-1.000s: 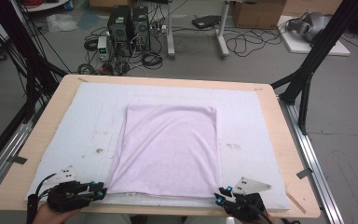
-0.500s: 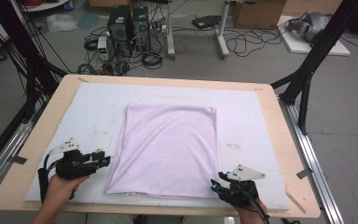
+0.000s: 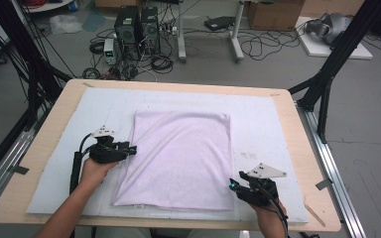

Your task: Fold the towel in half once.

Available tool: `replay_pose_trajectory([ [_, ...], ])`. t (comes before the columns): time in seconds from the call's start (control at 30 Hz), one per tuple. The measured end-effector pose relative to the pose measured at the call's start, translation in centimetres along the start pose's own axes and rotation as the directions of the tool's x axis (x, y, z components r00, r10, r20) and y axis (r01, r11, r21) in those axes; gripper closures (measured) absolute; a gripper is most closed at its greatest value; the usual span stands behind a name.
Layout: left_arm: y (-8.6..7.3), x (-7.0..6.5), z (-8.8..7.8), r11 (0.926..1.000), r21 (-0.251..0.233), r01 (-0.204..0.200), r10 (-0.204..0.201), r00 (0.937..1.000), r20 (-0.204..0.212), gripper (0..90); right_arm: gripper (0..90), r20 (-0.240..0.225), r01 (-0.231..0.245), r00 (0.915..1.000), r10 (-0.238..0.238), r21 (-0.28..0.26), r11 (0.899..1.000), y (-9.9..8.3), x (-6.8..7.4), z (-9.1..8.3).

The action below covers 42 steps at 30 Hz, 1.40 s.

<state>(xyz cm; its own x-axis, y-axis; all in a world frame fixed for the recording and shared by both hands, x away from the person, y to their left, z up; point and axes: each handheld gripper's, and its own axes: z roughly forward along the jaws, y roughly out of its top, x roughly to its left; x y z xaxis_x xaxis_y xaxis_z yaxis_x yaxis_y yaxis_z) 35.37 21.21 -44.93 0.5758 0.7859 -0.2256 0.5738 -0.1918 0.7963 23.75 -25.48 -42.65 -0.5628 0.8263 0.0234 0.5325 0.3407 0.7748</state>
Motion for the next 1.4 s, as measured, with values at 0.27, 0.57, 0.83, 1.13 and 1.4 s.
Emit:
replay_pose_trajectory([
  [0.27, 0.1, -0.1, -0.3, 0.9923, -0.014, -0.123, 0.121, 0.9845, -0.127, 86.9, 53.7, 0.001, 0.003, 1.0, -0.003, 0.003, 1.0, 0.5, -0.2, 0.8],
  [0.57, 0.0, 1.0, -0.5, 0.9979, -0.014, -0.063, 0.059, 0.9768, -0.206, 77.0, 51.9, 0.005, 0.005, 1.0, -0.005, 0.028, 1.0, 0.4, 0.3, 1.4],
  [0.83, 1.5, 2.7, -0.1, 0.995, -0.098, 0.02, -0.03, 0.9946, -0.099, 61.6, 50.9, 0.009, 0.0, 1.0, 0.0, 0.039, 0.999, 0.5, 0.2, 1.9],
  [1.13, 4.4, 4.1, 3.8, 0.9971, -0.051, 0.056, -0.06, 0.9943, -0.089, 62.1, 50.0, 0.015, -0.002, 0.9999, 0.001, 0.03, 1.0, 0.3, 0.0, 1.6],
  [1.4, 4.3, 3.4, 5.1, 0.9999, -0.013, 0.001, -0.003, 0.9836, -0.18, 85.8, 48.8, 0.015, -0.017, 0.9997, 0.016, 0.022, 1.0, 0.2, -0.1, 1.4],
])
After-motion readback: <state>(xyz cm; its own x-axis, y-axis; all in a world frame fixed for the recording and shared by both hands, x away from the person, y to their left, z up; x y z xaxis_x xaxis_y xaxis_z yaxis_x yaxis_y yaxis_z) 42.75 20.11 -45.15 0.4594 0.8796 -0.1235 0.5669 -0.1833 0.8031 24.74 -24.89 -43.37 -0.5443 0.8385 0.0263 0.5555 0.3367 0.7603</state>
